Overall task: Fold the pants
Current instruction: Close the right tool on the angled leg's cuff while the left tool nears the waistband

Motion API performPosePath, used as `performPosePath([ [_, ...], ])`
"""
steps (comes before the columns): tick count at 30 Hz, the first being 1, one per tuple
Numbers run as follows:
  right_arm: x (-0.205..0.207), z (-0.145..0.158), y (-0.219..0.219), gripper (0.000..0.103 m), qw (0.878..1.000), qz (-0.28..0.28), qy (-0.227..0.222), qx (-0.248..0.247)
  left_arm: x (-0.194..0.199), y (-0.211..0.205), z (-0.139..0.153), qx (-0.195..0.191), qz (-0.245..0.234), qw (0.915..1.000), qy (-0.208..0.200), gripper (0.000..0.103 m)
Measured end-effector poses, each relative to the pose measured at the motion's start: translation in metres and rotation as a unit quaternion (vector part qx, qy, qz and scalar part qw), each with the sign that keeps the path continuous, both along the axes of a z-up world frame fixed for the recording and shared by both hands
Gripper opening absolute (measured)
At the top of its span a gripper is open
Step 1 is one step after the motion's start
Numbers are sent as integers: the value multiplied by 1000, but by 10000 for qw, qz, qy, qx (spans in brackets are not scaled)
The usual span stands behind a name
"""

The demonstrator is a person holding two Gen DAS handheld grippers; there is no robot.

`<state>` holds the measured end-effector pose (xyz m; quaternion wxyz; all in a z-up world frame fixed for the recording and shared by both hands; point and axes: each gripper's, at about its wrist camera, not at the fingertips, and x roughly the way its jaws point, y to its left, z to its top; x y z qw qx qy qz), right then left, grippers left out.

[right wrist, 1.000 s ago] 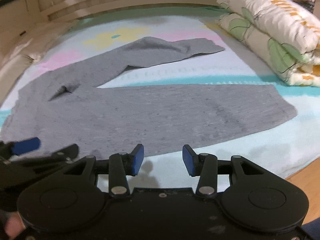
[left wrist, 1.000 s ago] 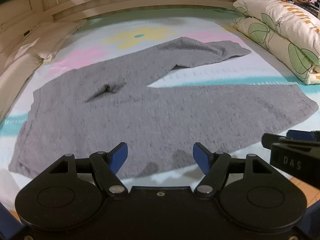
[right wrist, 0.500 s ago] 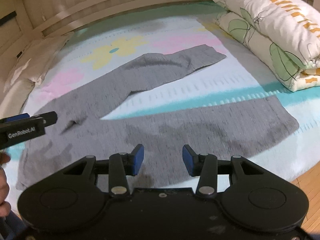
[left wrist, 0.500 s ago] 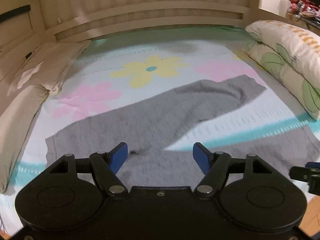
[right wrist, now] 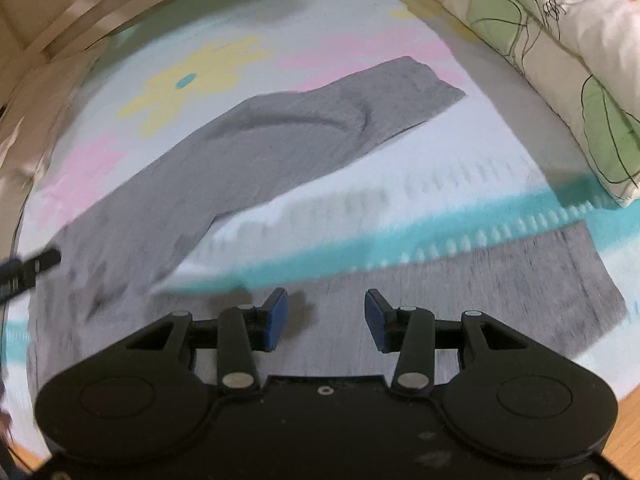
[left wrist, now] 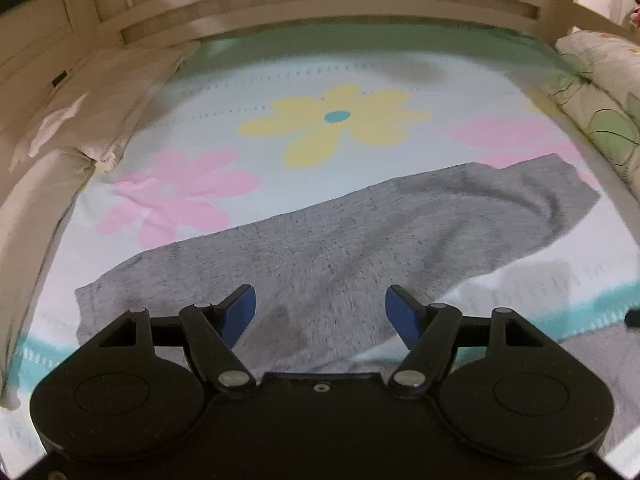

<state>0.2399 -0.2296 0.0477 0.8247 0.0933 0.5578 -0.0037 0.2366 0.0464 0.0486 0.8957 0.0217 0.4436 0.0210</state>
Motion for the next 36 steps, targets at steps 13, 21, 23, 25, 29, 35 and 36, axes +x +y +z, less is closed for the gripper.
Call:
performPosePath([
  [13,169,-54,-28,46,9935,-963,-572,-207,68,19,-66,465,170,9981,373,65],
  [21,246,-86,-13,45,9900,-1275,-534,-269,79,36,-102,257,186,9943,1014,64],
  [23,256,-92,-3,45,9890,-1373,-489,-254,80,37,-109,269,122,9929,1151,64],
  [25,268,-102,-2,45,9866,-1543,-486,-195,81,38,-117,292,169,9912,1279,64],
  [29,289,-115,5,45,9819,-1817,-516,-123,78,32,-122,421,99,9916,1219,64],
  [35,307,-138,17,45,9800,-1908,-315,-469,87,31,-125,313,216,9913,1262,66],
  [36,307,-142,18,45,9803,-1895,-281,-487,89,33,-124,268,259,9912,1270,68],
])
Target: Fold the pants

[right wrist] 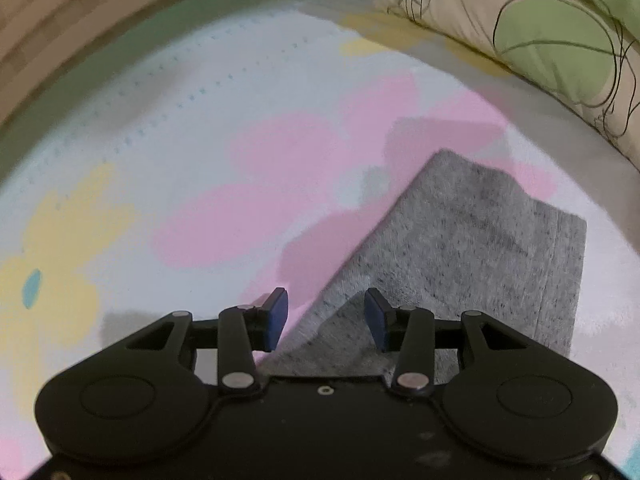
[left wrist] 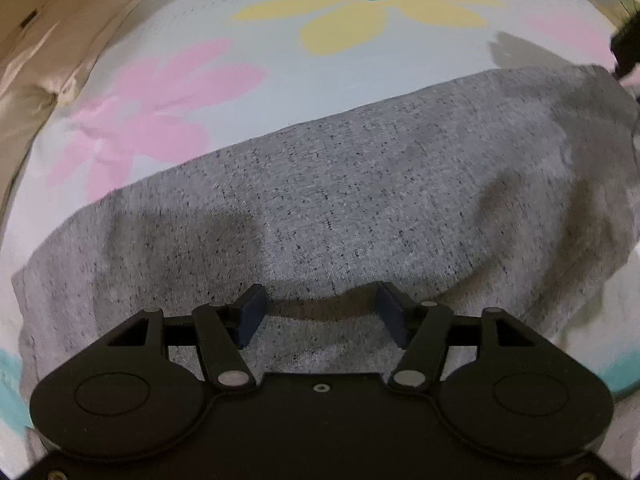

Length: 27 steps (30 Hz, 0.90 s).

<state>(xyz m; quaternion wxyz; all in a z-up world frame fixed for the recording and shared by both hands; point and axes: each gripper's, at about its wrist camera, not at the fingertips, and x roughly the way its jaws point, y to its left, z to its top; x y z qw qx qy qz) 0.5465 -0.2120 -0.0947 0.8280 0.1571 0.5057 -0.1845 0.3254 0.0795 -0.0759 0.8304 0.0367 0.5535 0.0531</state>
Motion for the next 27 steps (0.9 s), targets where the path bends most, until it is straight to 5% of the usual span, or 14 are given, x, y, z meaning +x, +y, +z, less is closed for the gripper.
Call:
performPosePath([
  [6,-3,4,5,31,9986,414,152,-288,1,2,2,-59,111,9999,-6,69],
  [8,-11,6,2,6,9984,470,148,-282,2,2,3,-70,114,9999,2,69],
  [14,-35,33,-28,6,9982,589,-80,35,4,9,12,-345,137,9993,18,64],
  [20,-82,80,-62,6,9945,722,-506,563,7,23,44,-823,203,9951,-504,63],
  [24,-126,77,-72,6,9929,850,-564,616,9,33,69,-1192,271,9880,-940,63],
  [27,-154,65,-81,6,9929,730,-532,778,13,37,80,-1098,298,9871,-1130,64],
])
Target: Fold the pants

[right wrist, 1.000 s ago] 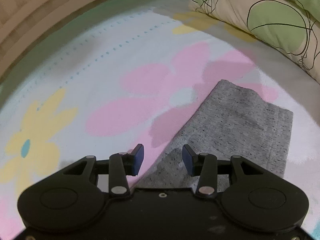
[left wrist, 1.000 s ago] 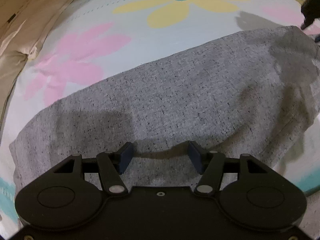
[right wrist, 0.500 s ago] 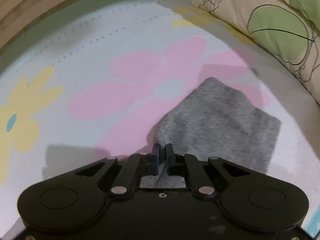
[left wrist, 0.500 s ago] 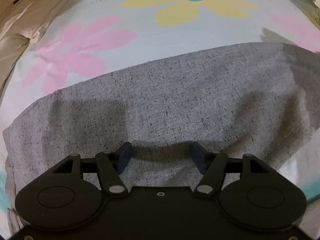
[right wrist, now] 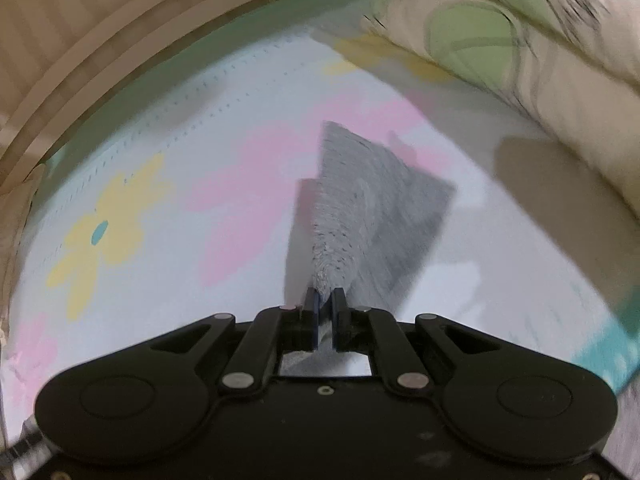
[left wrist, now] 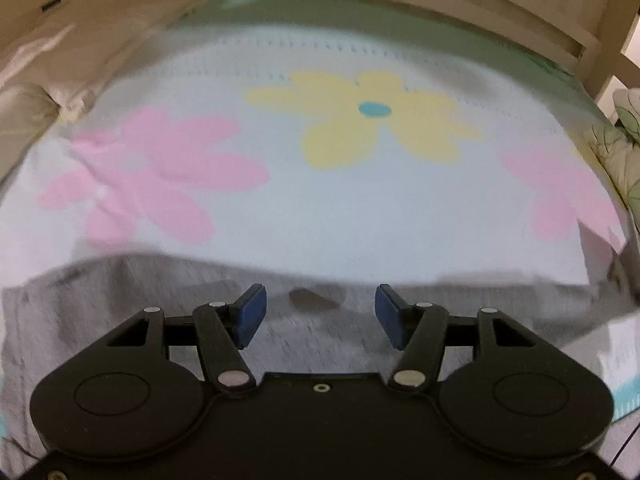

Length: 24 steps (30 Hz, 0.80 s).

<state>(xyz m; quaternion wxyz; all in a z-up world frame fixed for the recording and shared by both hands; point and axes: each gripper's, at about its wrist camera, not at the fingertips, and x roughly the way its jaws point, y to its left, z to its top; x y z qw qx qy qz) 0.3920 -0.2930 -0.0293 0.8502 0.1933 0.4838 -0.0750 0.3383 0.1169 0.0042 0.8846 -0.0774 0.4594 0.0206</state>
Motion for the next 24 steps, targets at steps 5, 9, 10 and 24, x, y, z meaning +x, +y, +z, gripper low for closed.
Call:
performPosePath([
  [5,-26,-34,-10,6,9991,-186,330,205,7,23,-13,-105,297,9992,227,64],
  [9,-31,-50,-5,6,9984,-179,476,250,12,28,-30,-434,564,9959,557,64],
  [10,-33,-51,-4,6,9986,-159,449,239,15,31,-34,-487,636,9949,618,64],
  [24,-37,-59,-7,6,9993,-14,324,208,39,22,-72,-457,1002,9869,1179,63],
])
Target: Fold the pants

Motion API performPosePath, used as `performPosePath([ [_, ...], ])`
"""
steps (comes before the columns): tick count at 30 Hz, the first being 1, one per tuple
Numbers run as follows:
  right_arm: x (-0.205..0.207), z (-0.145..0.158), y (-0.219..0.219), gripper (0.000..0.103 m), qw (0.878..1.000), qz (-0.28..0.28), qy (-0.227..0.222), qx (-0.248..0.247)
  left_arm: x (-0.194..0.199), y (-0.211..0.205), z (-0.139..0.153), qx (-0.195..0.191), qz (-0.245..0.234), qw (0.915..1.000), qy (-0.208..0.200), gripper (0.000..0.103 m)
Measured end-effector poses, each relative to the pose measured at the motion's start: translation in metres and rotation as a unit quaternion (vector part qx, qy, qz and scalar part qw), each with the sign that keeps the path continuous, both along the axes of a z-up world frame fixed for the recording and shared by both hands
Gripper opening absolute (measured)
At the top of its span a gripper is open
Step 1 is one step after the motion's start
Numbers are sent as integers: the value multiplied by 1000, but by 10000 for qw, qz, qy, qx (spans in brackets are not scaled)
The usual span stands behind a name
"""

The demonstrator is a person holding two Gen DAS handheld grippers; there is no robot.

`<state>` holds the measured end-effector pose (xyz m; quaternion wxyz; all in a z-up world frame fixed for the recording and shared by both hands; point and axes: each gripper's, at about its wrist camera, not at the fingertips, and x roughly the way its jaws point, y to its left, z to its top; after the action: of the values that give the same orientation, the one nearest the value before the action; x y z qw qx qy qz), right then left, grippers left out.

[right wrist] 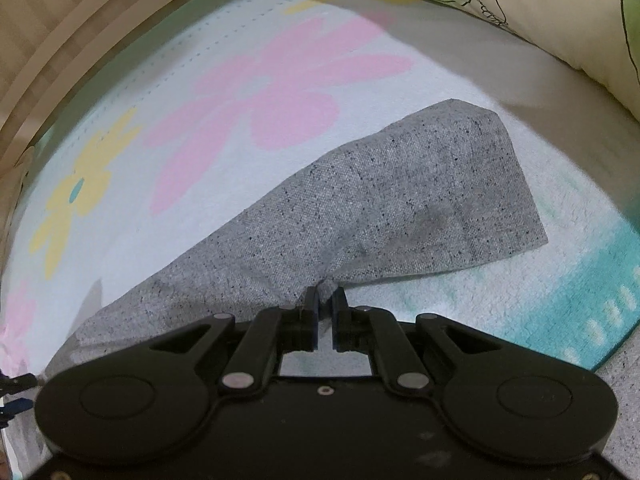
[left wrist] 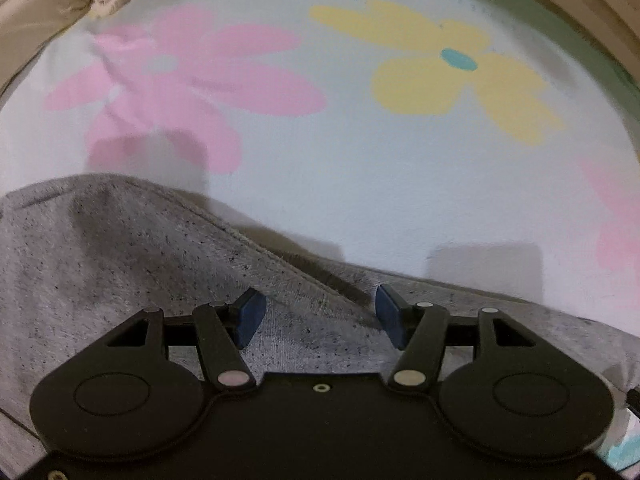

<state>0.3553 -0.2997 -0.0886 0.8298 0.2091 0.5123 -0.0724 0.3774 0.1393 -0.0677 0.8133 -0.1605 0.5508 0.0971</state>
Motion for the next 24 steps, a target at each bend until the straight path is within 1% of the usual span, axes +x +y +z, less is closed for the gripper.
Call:
performPosePath([
  [1,-2,1,-1,6,10000,2,-4,6,2,1,-3,-37,12,10000,34,60],
  [2,-3,2,-2,6,10000,12,-8,7,3,2,-6,-106,23,9999,28,54],
  [3,-3,2,-2,6,10000,21,-14,7,3,3,-8,-215,29,9998,-9,36],
  [4,-4,3,-4,6,10000,26,-17,15,2,4,-8,-301,88,9995,-73,24],
  [6,-5,4,-6,6,10000,30,-16,42,-2,7,-2,-515,236,9980,-270,14],
  [7,-6,5,-7,6,10000,25,-10,60,-4,7,2,-540,272,9976,-341,11],
  [12,-8,13,-14,6,9998,-41,12,183,-21,-3,37,-272,72,9970,-719,9],
  [15,-15,36,-14,7,9999,31,-116,74,-42,-9,57,-271,27,9957,-889,9],
  [17,-22,53,-15,7,9996,103,-268,-57,-62,-11,72,-267,-16,9940,-1061,9],
  [19,-33,70,-18,7,9990,122,-404,-118,-87,-18,83,-159,-102,9916,-1276,9],
  [22,-53,91,-26,7,9986,112,-501,-121,-130,-28,91,2,-311,9876,-1541,9],
  [24,-71,102,-31,7,9984,137,-536,-152,-150,-30,93,2,-401,9865,-1586,9],
])
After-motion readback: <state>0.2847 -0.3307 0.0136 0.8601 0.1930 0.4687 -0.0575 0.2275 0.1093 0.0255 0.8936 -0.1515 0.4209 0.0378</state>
